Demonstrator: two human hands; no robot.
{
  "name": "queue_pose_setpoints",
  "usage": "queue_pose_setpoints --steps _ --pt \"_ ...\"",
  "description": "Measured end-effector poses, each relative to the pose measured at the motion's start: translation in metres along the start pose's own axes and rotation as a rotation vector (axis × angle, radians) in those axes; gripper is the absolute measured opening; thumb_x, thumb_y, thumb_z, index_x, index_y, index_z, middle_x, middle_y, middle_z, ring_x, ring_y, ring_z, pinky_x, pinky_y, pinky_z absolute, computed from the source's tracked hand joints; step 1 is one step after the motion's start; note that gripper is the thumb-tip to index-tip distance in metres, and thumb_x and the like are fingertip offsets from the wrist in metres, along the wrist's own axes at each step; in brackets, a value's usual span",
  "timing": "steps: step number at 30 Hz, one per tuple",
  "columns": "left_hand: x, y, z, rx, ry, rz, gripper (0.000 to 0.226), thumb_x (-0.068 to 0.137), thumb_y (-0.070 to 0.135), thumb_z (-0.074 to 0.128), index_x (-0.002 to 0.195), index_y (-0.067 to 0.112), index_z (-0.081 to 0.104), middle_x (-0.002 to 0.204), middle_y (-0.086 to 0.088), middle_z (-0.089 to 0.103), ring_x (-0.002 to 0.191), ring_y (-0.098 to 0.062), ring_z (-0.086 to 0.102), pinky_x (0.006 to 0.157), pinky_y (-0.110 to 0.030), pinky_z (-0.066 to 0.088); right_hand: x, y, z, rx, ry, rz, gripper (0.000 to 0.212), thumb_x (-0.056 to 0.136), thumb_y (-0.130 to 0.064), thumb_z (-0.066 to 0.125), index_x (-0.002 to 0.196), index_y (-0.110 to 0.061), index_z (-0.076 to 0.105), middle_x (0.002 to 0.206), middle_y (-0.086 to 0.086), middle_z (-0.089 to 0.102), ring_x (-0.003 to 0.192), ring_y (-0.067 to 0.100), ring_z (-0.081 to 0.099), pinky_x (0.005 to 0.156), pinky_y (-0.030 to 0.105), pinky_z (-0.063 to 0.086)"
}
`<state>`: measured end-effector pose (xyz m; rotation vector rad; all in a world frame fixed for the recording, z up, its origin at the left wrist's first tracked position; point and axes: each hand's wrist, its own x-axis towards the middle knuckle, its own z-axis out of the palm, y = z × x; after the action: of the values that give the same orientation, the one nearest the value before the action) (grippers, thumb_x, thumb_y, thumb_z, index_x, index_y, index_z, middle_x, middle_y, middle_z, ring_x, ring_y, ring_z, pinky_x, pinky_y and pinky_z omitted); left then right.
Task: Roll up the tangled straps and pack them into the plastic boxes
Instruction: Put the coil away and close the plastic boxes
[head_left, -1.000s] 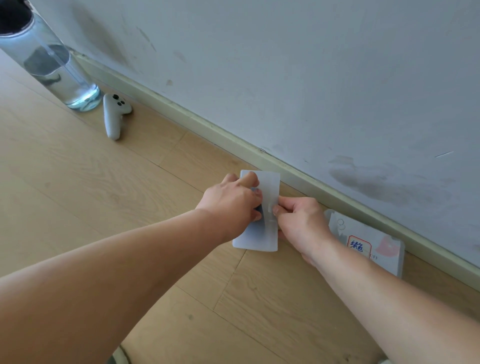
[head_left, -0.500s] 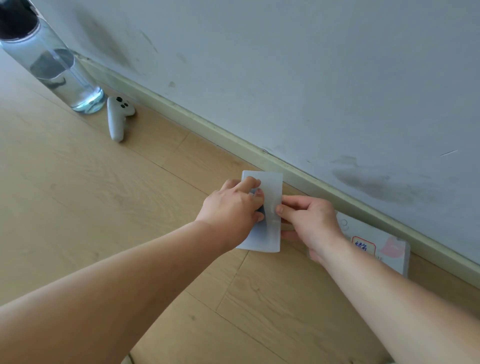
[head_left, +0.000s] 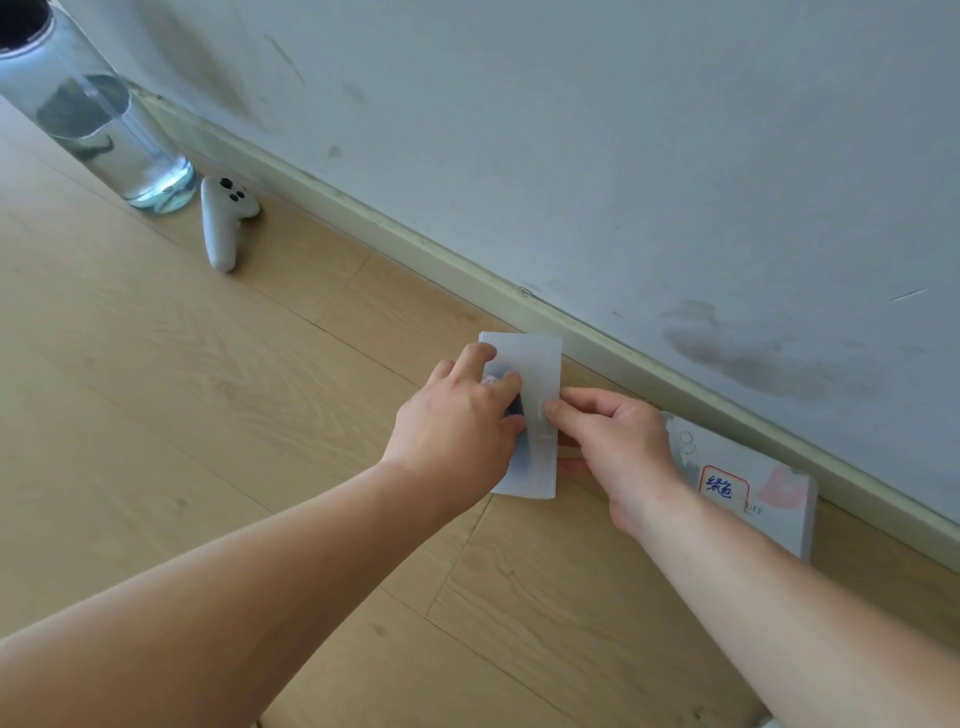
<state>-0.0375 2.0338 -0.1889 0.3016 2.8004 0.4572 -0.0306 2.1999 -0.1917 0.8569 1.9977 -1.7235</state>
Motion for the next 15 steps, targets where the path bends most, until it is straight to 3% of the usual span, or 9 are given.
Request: queue_pose_setpoints --steps 3,5,7,9,11,13,15 --pt "-0.004 0.008 0.004 -0.111 0.007 -0.045 0.037 0.100 0.052 0.054 0.124 0.026 0.062 0.159 0.001 0.032 0.127 -0.028 0.048 0.087 -0.036 0.051 -0.009 -0.007 0.001 -0.019 -0.060 -0.008 0.033 0.093 -0.009 0.062 0.084 -0.032 0.084 0.091 -0.008 0.081 0.091 0.012 0.076 0.083 0.031 0.063" --pt "-0.005 0.012 0.004 -0.199 0.013 -0.078 0.047 0.094 0.060 0.059 0.126 0.025 0.064 0.160 0.002 0.033 0.126 -0.029 0.049 0.095 -0.033 0.047 -0.010 -0.014 0.002 -0.062 -0.074 -0.037 0.035 0.089 -0.010 0.055 0.093 -0.029 0.084 0.098 -0.007 0.080 0.095 0.008 0.072 0.084 0.026 0.058" --pt "-0.003 0.013 0.003 -0.374 0.034 -0.163 0.058 0.089 0.063 0.065 0.133 0.027 0.060 0.158 0.007 0.033 0.125 -0.020 0.053 0.093 -0.027 0.044 -0.006 -0.021 0.004 -0.075 -0.081 -0.076 0.032 0.089 -0.014 0.057 0.107 -0.025 0.081 0.109 -0.014 0.076 0.108 0.006 0.067 0.093 0.025 0.053" --pt "-0.003 0.013 0.006 -0.597 0.029 -0.294 0.065 0.087 0.058 0.072 0.141 0.026 0.052 0.151 0.012 0.036 0.120 -0.008 0.052 0.087 -0.021 0.042 -0.004 -0.030 0.008 -0.130 -0.152 -0.120 0.033 0.089 -0.023 0.062 0.119 -0.021 0.075 0.120 -0.017 0.069 0.111 -0.001 0.061 0.088 0.017 0.046" --pt "-0.007 0.013 0.016 -0.801 0.043 -0.411 0.061 0.089 0.048 0.074 0.138 0.024 0.047 0.139 0.012 0.040 0.114 -0.008 0.052 0.087 -0.024 0.047 -0.003 -0.031 0.014 -0.245 -0.220 -0.172 0.038 0.089 -0.030 0.061 0.125 -0.023 0.071 0.133 -0.014 0.062 0.115 -0.003 0.056 0.090 0.013 0.041" --pt "-0.012 0.014 0.029 -0.931 0.028 -0.492 0.051 0.093 0.036 0.071 0.135 0.025 0.045 0.137 0.011 0.046 0.116 -0.008 0.054 0.095 -0.032 0.053 -0.005 -0.025 0.020 -0.473 -0.255 -0.284 0.048 0.084 -0.034 0.048 0.124 -0.033 0.074 0.146 -0.014 0.054 0.135 0.003 0.044 0.118 0.028 0.030" --pt "-0.013 0.012 0.037 -1.024 0.024 -0.561 0.036 0.095 0.027 0.066 0.127 0.027 0.047 0.134 0.004 0.060 0.113 -0.008 0.063 0.089 -0.030 0.058 -0.005 -0.015 0.025 -0.737 -0.327 -0.368 0.059 0.077 -0.034 0.035 0.123 -0.041 0.073 0.157 -0.019 0.041 0.151 0.005 0.021 0.127 0.050 -0.003"
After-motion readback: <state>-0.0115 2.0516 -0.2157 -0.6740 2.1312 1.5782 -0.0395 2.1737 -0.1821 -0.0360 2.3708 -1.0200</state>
